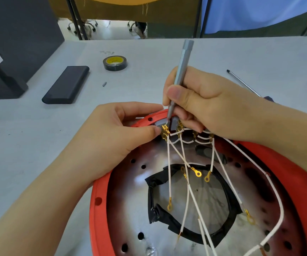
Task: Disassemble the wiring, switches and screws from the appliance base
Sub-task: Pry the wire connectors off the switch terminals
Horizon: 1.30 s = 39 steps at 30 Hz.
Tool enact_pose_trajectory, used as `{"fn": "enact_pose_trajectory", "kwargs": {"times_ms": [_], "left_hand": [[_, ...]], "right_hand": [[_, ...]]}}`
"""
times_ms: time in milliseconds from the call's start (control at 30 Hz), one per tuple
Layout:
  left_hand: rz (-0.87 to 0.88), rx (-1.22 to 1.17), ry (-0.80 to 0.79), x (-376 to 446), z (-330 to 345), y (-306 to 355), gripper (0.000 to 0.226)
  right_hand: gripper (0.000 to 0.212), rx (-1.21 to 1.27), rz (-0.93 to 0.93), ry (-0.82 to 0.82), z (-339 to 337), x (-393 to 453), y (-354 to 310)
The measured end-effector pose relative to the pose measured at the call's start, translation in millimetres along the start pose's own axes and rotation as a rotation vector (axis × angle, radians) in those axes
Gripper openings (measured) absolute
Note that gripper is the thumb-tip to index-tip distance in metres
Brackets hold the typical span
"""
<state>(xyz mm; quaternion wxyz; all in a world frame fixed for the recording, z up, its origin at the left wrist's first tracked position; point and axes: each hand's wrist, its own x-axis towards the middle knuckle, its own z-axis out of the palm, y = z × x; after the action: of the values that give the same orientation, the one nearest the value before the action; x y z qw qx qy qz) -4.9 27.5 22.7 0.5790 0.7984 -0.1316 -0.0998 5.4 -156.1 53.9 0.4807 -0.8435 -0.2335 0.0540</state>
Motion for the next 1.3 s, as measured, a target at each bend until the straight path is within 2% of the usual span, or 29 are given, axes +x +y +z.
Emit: {"fn": "enact_pose_trajectory", "kwargs": {"times_ms": [333, 733, 1300], "left_hand": [[-0.001, 0.002, -0.004, -0.7, 0.4, 0.5, 0.036], [0.003, -0.017, -0.029, 1.1, -0.8, -2.1, 0.036], [0.009, 0.002, 0.001, 0.6, 0.2, 0.4, 0.035]], "right_hand": [[0.018, -0.131, -0.049, 0.090, 7.1, -1.2, 2.9], [0.025, -0.038, -0.005, 0.030, 5.4, 7.6, 2.4], [0.022, -0.018, -0.046, 0.073, 7.5, 4.2, 5.8]]}}
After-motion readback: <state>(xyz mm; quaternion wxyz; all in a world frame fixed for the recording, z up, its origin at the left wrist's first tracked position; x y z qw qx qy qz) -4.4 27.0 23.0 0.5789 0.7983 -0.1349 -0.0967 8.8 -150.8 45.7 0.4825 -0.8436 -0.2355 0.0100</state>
